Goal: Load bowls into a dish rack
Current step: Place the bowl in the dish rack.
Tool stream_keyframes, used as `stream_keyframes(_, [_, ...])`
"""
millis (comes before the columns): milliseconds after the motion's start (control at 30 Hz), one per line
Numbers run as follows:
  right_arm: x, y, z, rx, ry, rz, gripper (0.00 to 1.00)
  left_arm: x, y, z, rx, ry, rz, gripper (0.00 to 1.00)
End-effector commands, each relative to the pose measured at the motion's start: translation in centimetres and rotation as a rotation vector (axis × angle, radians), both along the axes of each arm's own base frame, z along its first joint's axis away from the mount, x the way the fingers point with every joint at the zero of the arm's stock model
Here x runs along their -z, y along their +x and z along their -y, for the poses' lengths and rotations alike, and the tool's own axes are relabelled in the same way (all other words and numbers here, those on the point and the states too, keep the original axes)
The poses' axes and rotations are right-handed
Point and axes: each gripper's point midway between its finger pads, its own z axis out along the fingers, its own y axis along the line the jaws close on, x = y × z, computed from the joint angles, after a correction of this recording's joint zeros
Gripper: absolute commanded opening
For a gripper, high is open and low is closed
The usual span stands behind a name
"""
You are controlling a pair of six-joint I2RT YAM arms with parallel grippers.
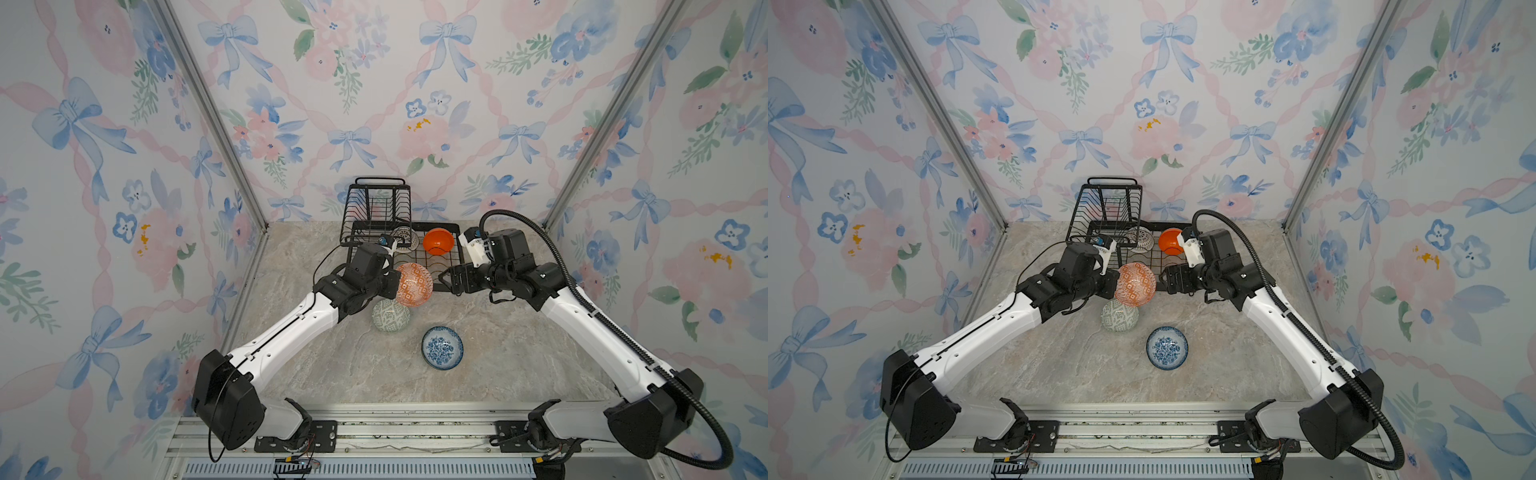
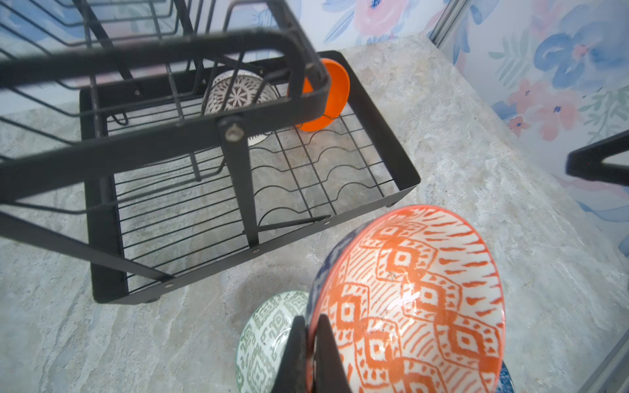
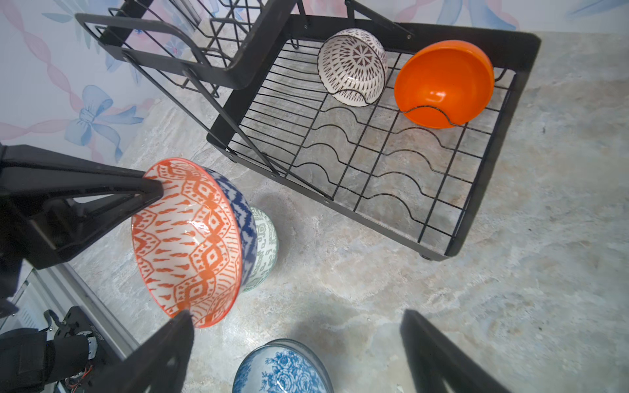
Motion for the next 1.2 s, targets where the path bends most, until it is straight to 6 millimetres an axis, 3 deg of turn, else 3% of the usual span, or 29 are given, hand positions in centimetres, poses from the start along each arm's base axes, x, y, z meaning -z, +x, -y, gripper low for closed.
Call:
stream_keyframes(0, [-1.5,-0.2,-1.2,-0.013,0.053,0.006,0.97,-3.0,0.5,1.1,0.000,-0.035,0.067,0.00])
stream_keyframes(267, [-1.1,1.1,-1.8,0.025,0.067,0.011,0.98,-4.9,1.0,3.7,0.051,-0.034,0.111,0.00])
stream_keyframes(533, [-0.5,2.4,-1.6,0.077,0.049,0.014,0.58,-5.3,1.0,4.8,0.065,-0.017,0.132,0.00])
stream_keyframes(700, [-0.1,2.9,-1.6,0.088,0.031,0.008,0.28,-5.4,1.0,4.9,0.067,-0.015,0.137,0.00])
stream_keyframes(800, [0.2,3.0,-1.6,0.090,0.026,0.005,0.19,-5.7,0.9,4.9,0.069,-0.018,0.141,0.00])
stream_keyframes(867, [0.3,3.0,-1.6,0.091,0.025,0.004,0.03,-5.7,0.8,4.9,0.070,-0.019,0.143,0.00])
stream_keyframes(1100, [-0.6,3.3,-1.1,0.094,-0.015,0.042,0.00,-6.0,0.8,5.0,0.077,-0.020,0.148,0.02])
stream_keyframes(1167, [-0.9,3.5,-0.6,0.102,-0.041,0.064,0.00,-6.4,0.9,4.7,0.071,-0.020,0.161,0.24])
